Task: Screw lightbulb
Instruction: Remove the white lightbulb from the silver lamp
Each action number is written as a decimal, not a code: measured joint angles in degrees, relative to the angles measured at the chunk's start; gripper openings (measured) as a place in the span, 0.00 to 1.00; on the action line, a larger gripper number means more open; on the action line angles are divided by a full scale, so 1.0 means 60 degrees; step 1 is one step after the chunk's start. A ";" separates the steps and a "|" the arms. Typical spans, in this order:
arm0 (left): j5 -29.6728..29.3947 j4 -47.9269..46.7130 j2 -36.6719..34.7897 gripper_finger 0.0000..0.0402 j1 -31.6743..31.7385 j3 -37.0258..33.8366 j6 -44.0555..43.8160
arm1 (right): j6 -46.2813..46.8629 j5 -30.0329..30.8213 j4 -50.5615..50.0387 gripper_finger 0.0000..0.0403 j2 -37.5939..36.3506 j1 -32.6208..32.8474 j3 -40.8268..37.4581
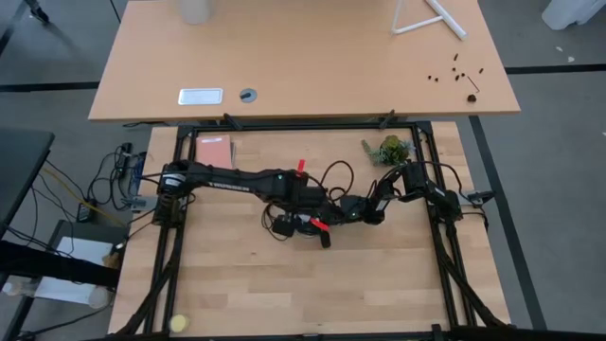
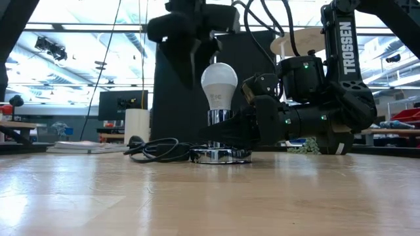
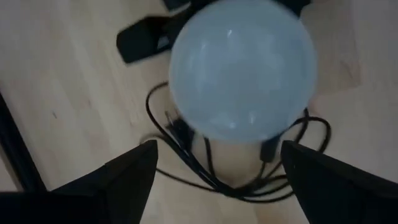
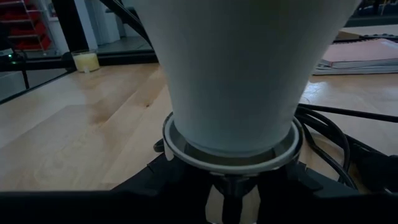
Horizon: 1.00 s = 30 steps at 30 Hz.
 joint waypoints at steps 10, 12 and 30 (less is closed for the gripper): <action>0.0171 0.0873 0.0001 0.88 -0.0004 -0.0069 0.3145 | -0.0007 0.0000 0.0000 0.45 0.0000 -0.0001 0.0000; 0.0510 0.0753 0.0002 0.88 -0.0004 -0.0069 0.3739 | -0.0009 0.0000 0.0000 0.45 0.0000 -0.0001 0.0000; -0.0049 0.1568 0.0307 0.88 -0.0109 -0.0061 0.7787 | -0.0018 -0.0011 0.0004 0.45 0.0000 0.0003 0.0000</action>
